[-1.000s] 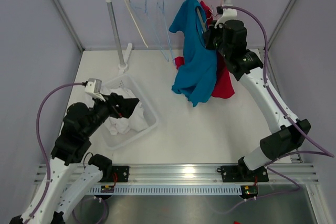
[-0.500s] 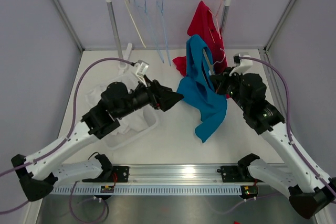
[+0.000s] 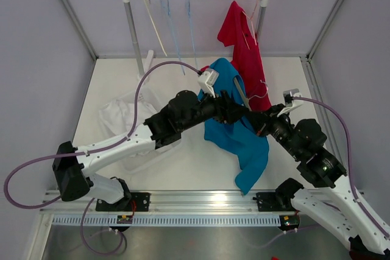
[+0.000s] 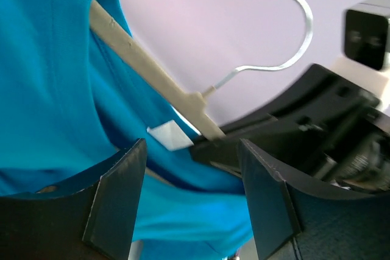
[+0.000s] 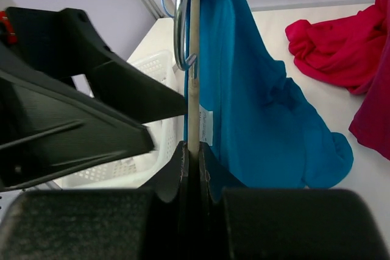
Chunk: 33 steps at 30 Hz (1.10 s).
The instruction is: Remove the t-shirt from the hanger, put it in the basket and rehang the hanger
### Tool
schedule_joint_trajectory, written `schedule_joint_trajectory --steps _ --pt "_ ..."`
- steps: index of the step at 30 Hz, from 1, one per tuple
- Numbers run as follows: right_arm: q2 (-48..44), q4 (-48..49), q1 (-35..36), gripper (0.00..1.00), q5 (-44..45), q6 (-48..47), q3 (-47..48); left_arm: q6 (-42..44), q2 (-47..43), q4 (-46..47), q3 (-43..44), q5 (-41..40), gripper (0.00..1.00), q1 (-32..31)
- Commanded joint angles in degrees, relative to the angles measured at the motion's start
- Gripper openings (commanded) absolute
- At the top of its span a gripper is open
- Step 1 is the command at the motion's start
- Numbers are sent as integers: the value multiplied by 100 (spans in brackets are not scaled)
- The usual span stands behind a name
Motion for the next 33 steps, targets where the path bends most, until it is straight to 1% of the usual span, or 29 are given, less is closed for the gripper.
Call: schedule_joint_trajectory --steps 1,3,6,9,13,17,20,21,24,25,28,29,30,31,32,33 --pt "-127 183 95 0 -179 141 -1 101 178 627 439 -229 65 -120" --pt "-153 201 104 0 -188 149 -18 224 284 636 509 -386 65 -155" --pt "-145 289 113 0 -258 176 -53 277 337 898 413 -527 66 -173" --pt "-39 307 130 0 -259 193 -54 277 389 1031 413 -423 64 -173" --pt "5 429 218 0 -285 211 -80 356 442 1023 439 -519 63 -182" --pt "23 605 376 0 -294 185 -54 506 513 979 439 -782 62 -182" --pt "23 860 561 0 -285 167 -80 471 487 1128 291 -1027 58 -182" --pt "40 921 622 0 -250 167 -89 445 469 1311 237 -1081 57 -182" --pt "145 1027 868 0 -136 88 -80 383 373 1637 27 -1213 41 -182" --pt "172 975 964 0 -83 62 -71 374 268 1699 -26 -1222 28 -182" --pt "137 904 1018 1 -91 44 -97 383 48 1805 -220 -1240 4 -182" --pt "67 887 1027 11 -231 61 -124 383 -162 1849 -281 -1266 0 -182" --pt "23 782 1018 20 -319 88 -124 365 -277 1866 -438 -1275 0 -182" --pt "-47 729 1018 32 -511 97 -133 339 -400 1893 -509 -1249 0 -182" --pt "-109 659 1027 45 -653 114 -141 330 -514 1936 -580 -1248 0 -182" --pt "-301 580 1027 68 -889 175 -159 313 -768 1972 -702 -1214 0 -182"
